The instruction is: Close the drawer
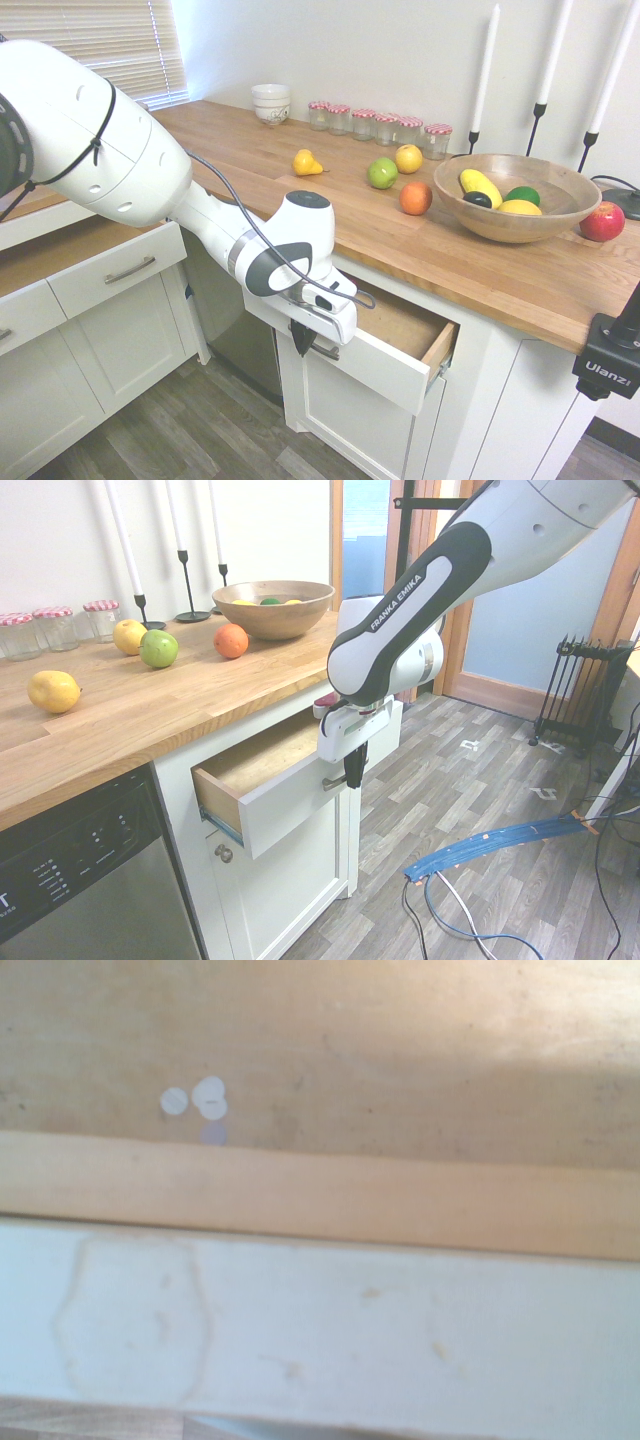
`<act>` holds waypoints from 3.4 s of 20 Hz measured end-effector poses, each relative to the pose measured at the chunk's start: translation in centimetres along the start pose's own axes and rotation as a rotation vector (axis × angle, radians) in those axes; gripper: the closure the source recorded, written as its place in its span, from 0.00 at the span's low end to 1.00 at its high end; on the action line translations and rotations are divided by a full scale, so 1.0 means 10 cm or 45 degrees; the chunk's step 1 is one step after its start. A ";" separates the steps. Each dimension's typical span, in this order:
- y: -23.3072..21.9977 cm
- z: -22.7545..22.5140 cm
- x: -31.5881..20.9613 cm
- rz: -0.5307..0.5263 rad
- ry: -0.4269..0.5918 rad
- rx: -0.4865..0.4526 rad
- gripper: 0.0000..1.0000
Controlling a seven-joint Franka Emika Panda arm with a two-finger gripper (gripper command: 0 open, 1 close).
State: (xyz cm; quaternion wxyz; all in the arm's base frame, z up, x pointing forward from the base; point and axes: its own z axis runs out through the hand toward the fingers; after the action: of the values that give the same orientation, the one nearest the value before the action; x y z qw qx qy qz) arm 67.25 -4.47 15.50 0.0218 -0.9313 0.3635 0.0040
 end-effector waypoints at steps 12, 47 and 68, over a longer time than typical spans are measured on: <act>-0.22 0.05 0.27 0.001 0.011 -0.019 1.00; -0.54 0.02 0.56 -0.030 0.074 0.003 0.00; -0.46 0.04 0.56 -0.010 0.120 0.039 0.00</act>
State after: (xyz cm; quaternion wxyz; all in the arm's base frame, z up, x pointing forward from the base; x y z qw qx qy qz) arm 74.51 -4.89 15.13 0.0188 -0.9314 0.3607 -0.0453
